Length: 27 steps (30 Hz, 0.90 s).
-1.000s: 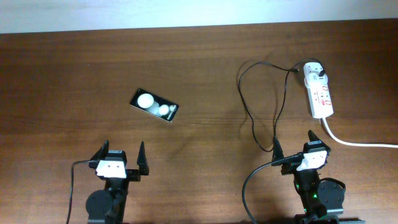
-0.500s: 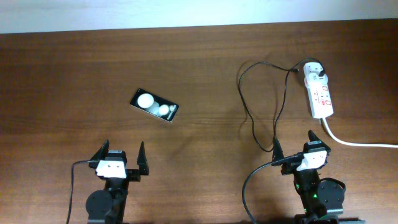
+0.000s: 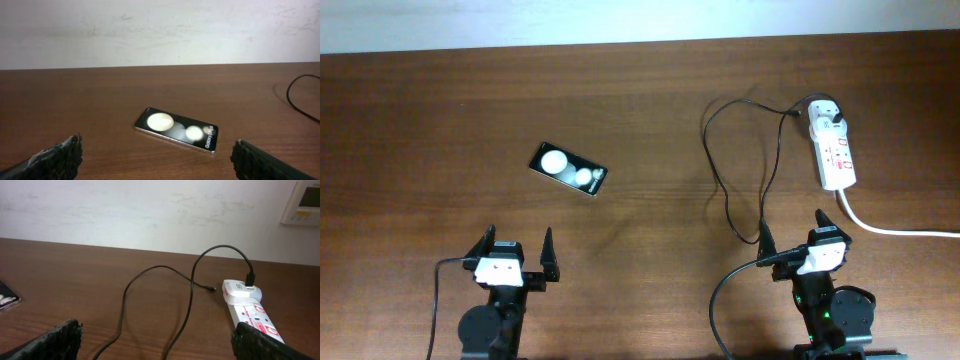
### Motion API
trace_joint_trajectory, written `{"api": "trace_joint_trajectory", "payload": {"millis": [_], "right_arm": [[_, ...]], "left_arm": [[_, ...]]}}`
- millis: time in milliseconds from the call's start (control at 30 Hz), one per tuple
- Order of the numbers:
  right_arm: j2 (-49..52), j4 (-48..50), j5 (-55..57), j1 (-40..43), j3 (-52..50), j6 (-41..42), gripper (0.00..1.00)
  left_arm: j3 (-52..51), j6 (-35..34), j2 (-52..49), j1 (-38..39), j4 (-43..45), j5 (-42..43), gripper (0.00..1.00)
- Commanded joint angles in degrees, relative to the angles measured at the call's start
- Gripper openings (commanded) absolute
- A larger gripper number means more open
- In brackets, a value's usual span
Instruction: Plug charger to phone and switch on socket
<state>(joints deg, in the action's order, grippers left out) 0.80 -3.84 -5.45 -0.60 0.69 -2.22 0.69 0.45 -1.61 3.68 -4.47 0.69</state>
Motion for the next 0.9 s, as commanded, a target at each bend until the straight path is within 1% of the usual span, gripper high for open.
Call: {"api": "trace_joint_trajectory", "payload": {"millis": [0, 733, 767, 867], "right_arm": [[-0.55, -0.24, 0.28, 0.31, -0.37, -0.37, 0.99], [-0.55, -0.24, 0.28, 0.31, -0.37, -0.37, 0.99], [-0.55, -0.24, 0.28, 0.31, -0.37, -0.37, 0.99], [-0.55, -0.24, 0.28, 0.31, -0.37, -0.35, 0.99]], "left_arm": [[-0.15, 0.68, 0.17, -0.09, -0.28, 0.57, 0.99], [-0.15, 0.66, 0.17, -0.09, -0.28, -0.37, 0.99], [-0.13, 0.66, 0.17, -0.09, -0.13, -0.04, 0.99], [0.48, 0.63, 0.17, -0.09, 0.07, 4.52, 0.99]]}}
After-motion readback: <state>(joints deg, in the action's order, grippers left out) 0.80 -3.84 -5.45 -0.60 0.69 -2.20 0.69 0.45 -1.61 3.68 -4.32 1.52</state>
